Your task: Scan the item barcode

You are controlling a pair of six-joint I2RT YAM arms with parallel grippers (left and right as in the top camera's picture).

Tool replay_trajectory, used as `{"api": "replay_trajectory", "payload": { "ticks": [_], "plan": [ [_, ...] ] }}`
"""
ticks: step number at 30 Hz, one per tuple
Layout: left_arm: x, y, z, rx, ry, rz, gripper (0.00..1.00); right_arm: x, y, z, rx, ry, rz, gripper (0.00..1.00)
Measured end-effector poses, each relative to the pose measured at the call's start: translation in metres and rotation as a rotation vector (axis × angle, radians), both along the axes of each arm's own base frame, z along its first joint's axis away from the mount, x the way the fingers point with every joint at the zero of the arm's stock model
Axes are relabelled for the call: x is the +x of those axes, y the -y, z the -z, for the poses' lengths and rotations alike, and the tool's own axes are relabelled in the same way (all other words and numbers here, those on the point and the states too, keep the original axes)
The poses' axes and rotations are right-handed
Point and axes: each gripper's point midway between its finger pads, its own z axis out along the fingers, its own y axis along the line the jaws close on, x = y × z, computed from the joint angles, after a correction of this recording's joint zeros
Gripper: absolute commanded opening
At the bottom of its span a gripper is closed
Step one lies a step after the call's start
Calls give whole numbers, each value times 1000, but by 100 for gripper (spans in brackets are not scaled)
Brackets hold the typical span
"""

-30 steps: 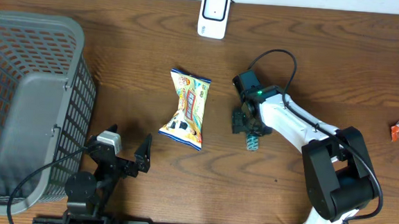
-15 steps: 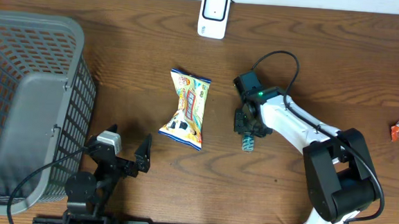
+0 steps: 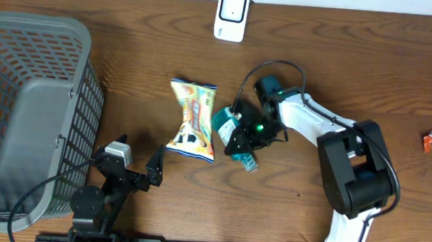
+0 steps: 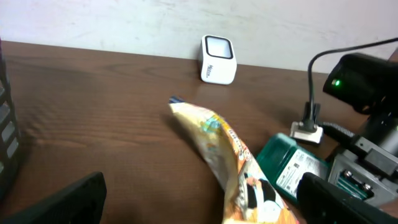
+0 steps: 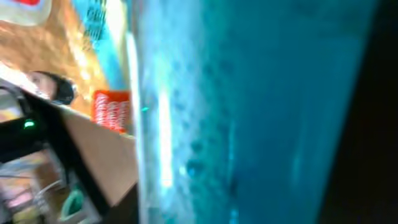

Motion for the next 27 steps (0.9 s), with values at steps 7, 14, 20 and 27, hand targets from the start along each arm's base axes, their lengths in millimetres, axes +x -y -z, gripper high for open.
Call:
{"api": "replay_trajectory", "payload": {
  "ticks": [7, 14, 20, 27],
  "plan": [
    [0, 0, 0, 0, 0, 0, 98, -5, -6, -2, 75, 14, -62, 1],
    [0, 0, 0, 0, 0, 0, 98, 2, -8, -3, 96, 35, -72, 1],
    [0, 0, 0, 0, 0, 0, 98, 33, -2, -3, 94, 138, -37, 1],
    [0, 0, 0, 0, 0, 0, 98, 82, 12, 2, -122, 270, 100, 1]
  ]
}}
